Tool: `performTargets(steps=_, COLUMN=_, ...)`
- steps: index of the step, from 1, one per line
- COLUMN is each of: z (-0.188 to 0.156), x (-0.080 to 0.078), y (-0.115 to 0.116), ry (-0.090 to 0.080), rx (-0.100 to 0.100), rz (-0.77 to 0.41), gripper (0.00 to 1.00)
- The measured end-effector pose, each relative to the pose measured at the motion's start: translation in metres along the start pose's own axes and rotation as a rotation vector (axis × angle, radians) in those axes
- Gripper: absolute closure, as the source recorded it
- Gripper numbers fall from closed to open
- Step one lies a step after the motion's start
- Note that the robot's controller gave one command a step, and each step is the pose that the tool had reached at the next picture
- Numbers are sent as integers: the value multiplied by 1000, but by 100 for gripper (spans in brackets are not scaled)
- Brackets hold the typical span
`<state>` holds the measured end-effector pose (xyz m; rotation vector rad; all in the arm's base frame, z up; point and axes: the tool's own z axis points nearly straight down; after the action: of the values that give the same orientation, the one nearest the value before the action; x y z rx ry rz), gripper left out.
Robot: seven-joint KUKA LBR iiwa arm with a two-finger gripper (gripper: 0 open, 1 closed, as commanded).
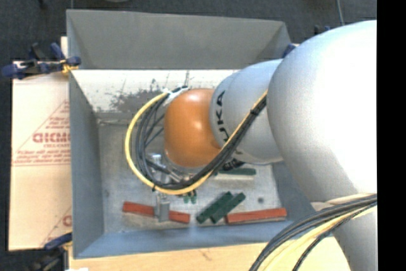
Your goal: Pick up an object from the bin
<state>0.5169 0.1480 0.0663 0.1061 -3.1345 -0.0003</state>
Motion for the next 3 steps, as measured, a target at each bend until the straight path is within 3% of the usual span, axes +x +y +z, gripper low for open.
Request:
performTargets(steps=1, z=-34, x=29, y=-25, ry=-6, rx=0, rz=224, gripper=0)
performTargets(steps=2, z=-33, x=44, y=-24, ry=-2, rx=0, rz=335, gripper=0)
performTargets(steps=3, z=-4, x=41, y=-12, ry=-3, rx=-1, rz=476, gripper=0)
